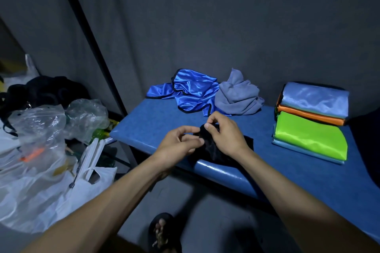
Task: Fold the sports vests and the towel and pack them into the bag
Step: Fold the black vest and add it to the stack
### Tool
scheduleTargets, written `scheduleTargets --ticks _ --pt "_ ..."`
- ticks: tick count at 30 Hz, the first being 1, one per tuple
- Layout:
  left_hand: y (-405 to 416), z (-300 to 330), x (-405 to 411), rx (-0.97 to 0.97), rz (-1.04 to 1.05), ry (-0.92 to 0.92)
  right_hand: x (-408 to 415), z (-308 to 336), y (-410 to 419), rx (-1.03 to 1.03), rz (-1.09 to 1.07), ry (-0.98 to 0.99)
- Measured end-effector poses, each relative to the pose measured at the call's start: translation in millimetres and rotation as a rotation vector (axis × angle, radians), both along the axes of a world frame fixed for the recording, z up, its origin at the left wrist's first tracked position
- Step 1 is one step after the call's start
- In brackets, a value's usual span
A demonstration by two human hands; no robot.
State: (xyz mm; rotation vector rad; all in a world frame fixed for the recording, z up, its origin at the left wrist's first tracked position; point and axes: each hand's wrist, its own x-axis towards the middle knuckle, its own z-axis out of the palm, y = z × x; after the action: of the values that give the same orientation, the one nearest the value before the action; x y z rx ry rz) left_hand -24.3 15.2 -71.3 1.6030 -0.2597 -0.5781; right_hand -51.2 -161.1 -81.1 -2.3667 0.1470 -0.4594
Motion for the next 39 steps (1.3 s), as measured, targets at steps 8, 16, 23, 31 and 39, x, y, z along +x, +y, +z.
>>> scheduleTargets --ticks 8,16,23,31,39 --pt "13.9 -21.1 5.3 0.269 -0.013 -0.230 0.0 -2.8 1.4 -0.041 -0.021 -0.008" --pt "-14.6 8.2 27.6 0.480 0.115 -0.525 -2.5 -1.7 -3.7 -0.042 0.022 -0.095" --pt "-36.2 -14.3 38.0 0.527 -0.138 -0.698 -25.8 13.7 -23.3 -0.176 -0.023 -0.048" --pt "-39.4 -19.1 40.8 0.382 -0.054 -0.362 -62.0 19.8 -66.6 -0.036 -0.273 0.324" --pt "-28.3 10.5 47.7 0.335 -0.213 -0.241 -52.8 15.6 -58.7 0.425 -0.370 0.231"
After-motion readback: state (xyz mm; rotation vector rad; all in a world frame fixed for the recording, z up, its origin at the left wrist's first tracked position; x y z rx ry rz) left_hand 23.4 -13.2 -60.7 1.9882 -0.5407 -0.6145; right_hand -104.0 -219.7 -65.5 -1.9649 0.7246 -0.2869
